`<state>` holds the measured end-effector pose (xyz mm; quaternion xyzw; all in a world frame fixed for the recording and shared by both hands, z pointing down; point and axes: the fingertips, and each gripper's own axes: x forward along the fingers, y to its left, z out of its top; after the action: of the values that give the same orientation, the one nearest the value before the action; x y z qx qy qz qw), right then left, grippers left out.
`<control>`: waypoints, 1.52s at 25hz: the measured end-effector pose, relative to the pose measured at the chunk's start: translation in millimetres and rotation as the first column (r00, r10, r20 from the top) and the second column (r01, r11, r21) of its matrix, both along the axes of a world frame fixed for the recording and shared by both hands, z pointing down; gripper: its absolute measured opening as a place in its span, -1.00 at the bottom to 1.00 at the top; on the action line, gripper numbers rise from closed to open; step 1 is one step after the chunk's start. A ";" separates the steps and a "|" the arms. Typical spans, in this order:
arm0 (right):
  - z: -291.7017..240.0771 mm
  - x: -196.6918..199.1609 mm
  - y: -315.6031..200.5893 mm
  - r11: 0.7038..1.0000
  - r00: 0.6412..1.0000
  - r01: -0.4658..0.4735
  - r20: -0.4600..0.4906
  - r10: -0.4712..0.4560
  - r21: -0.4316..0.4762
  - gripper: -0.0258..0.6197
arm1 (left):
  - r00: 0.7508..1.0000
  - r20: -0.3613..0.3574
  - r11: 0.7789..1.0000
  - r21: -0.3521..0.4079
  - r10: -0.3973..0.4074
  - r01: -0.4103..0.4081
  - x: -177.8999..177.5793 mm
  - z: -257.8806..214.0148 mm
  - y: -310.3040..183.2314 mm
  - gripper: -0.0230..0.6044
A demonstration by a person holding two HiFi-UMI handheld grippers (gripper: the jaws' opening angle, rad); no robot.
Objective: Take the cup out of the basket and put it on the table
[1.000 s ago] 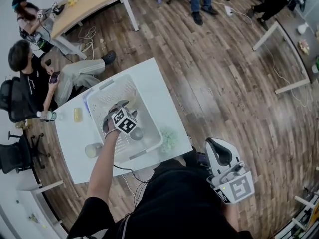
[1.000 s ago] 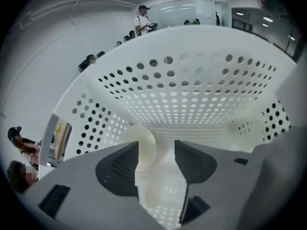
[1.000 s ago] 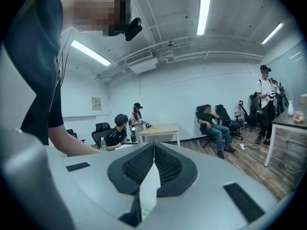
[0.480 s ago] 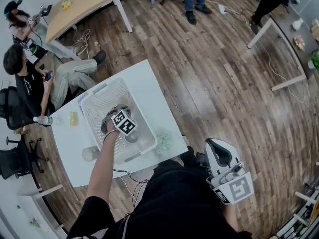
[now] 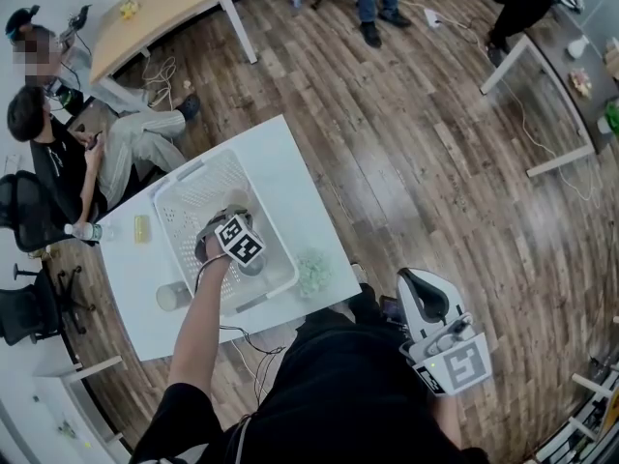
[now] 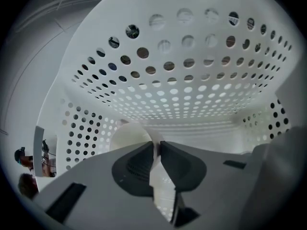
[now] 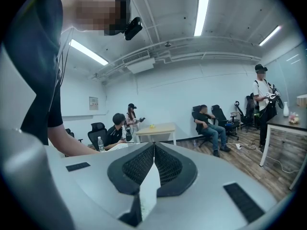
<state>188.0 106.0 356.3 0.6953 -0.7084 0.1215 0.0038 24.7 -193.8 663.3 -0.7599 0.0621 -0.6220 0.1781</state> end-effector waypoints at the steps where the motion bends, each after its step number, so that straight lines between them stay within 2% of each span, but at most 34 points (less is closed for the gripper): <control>1: -0.2 -0.3 0.5 1.000 1.000 0.005 0.000 -0.005 0.001 -0.84 | 1.000 -0.003 1.000 0.004 -0.002 0.002 0.0 -2.3 1.9 -0.77; 6: -1.9 -5.5 -1.6 0.999 0.999 0.038 0.003 -0.038 0.016 -0.84 | 0.998 -0.061 0.998 0.049 -0.024 0.027 2.1 -27.3 6.5 -0.77; 11: -4.5 -14.2 -6.7 0.994 0.995 0.104 0.005 -0.104 0.040 -0.84 | 0.988 -0.145 0.991 0.118 -0.044 0.062 5.7 -76.1 18.2 -0.77; 16: -8.6 -35.1 -20.8 0.978 0.980 0.197 0.012 -0.198 0.070 -0.84 | 0.965 -0.256 0.970 0.219 -0.051 0.110 -4.0 -141.3 31.8 -0.77; 20: -11.3 -57.4 -35.7 0.950 0.954 0.297 0.016 -0.300 0.100 -0.84 | 0.943 -0.324 0.945 0.278 -0.078 0.174 -28.1 -188.4 49.9 -0.77; 26: -16.2 -103.1 -61.9 0.884 0.890 0.449 0.018 -0.455 0.128 -0.84 | 0.904 -0.383 0.894 0.312 -0.192 0.323 -88.9 -232.4 77.2 -0.76; 30: -22.9 -135.6 -77.0 0.830 0.835 0.542 0.029 -0.550 0.133 -0.84 | 0.865 -0.386 0.831 0.323 -0.321 0.452 -150.3 -245.3 94.5 -0.76; 34: -19.4 -163.3 -87.5 0.785 0.788 0.606 0.036 -0.614 0.125 -0.84 | 0.820 -0.356 0.771 0.311 -0.448 0.556 -210.9 -229.4 113.0 -0.76; 38: -16.4 -180.9 -96.2 0.760 0.762 0.639 0.038 -0.647 0.115 -0.84 | 0.782 -0.300 0.740 0.264 -0.547 0.619 -254.4 -188.3 131.2 -0.76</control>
<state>7.1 9.7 339.9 0.4044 -0.9084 0.1052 -0.0144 -229.8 -62.6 474.9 -0.7169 0.4244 -0.5444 0.0978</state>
